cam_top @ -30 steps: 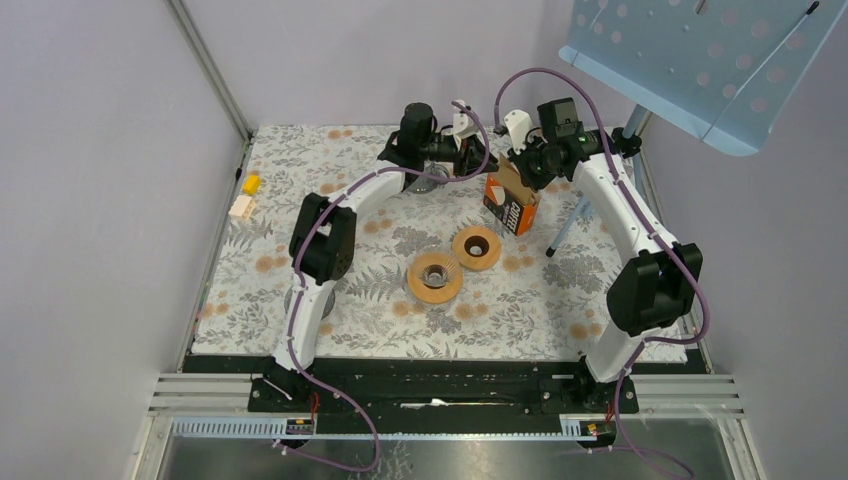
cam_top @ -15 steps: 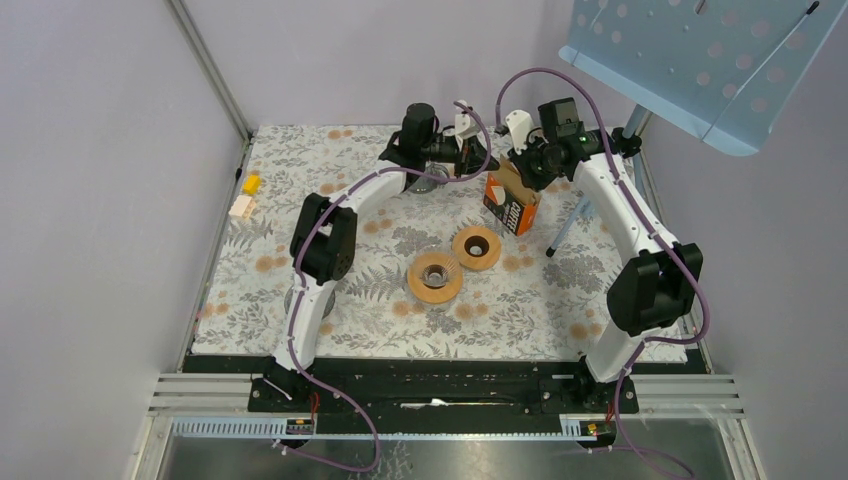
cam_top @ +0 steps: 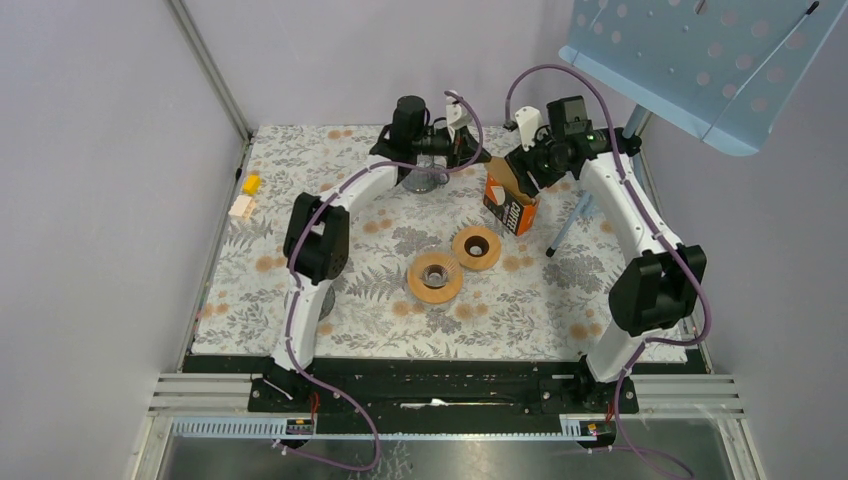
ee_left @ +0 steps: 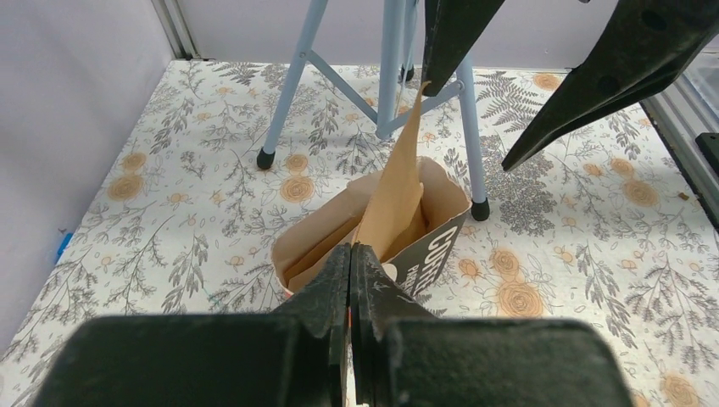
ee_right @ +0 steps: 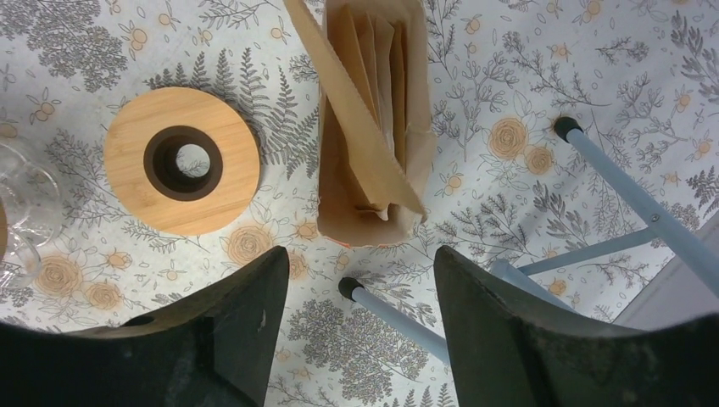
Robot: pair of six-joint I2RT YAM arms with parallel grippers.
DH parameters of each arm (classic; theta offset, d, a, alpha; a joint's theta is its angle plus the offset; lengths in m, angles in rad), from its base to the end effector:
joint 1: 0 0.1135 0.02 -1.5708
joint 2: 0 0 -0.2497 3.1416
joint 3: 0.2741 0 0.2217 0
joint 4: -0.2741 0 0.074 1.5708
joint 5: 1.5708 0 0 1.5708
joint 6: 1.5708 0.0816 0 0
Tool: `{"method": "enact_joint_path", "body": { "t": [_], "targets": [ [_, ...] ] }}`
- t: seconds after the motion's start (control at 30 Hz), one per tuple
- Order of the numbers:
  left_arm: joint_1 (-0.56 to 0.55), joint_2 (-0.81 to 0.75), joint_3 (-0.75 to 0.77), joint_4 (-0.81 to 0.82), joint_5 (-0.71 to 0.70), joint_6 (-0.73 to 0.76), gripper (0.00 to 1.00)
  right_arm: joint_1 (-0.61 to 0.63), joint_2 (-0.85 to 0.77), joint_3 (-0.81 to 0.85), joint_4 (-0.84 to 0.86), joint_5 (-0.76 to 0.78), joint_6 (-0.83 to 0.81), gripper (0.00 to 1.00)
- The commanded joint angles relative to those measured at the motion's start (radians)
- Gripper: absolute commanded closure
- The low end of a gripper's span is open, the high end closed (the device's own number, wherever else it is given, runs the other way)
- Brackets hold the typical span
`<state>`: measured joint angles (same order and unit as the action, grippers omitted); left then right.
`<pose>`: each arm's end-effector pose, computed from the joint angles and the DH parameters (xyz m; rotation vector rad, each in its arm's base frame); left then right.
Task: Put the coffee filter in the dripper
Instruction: Pick up the coffee filter from the coffee filter holder.
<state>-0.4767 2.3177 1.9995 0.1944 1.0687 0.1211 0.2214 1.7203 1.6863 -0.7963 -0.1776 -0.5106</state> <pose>0.4323 -0.3038 0.2730 1.2422 1.2543 -1.1557 0.3643 0.0968 0.2992 -0.9301 2.1966 0.0767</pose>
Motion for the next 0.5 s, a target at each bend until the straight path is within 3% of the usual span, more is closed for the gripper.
{"method": "enact_joint_path", "body": {
  "t": [0.0,0.2,0.3,0.47],
  "targets": [
    [0.02,-0.138,0.046,-0.018,0.001,-0.004,1.0,-0.004,-0.081,0.068,0.012,-0.045,0.017,0.28],
    [0.037,-0.228,0.07,-0.16,-0.008,0.023,1.0,-0.004,-0.143,0.108,0.014,-0.075,0.008,0.25],
    [0.04,-0.291,0.074,-0.311,-0.078,0.082,1.0,-0.003,-0.191,0.123,0.004,-0.112,0.0,0.23],
    [0.044,-0.452,0.021,-0.561,-0.072,0.185,1.0,-0.004,-0.241,0.175,-0.076,-0.229,-0.031,0.18]
  ]
}}
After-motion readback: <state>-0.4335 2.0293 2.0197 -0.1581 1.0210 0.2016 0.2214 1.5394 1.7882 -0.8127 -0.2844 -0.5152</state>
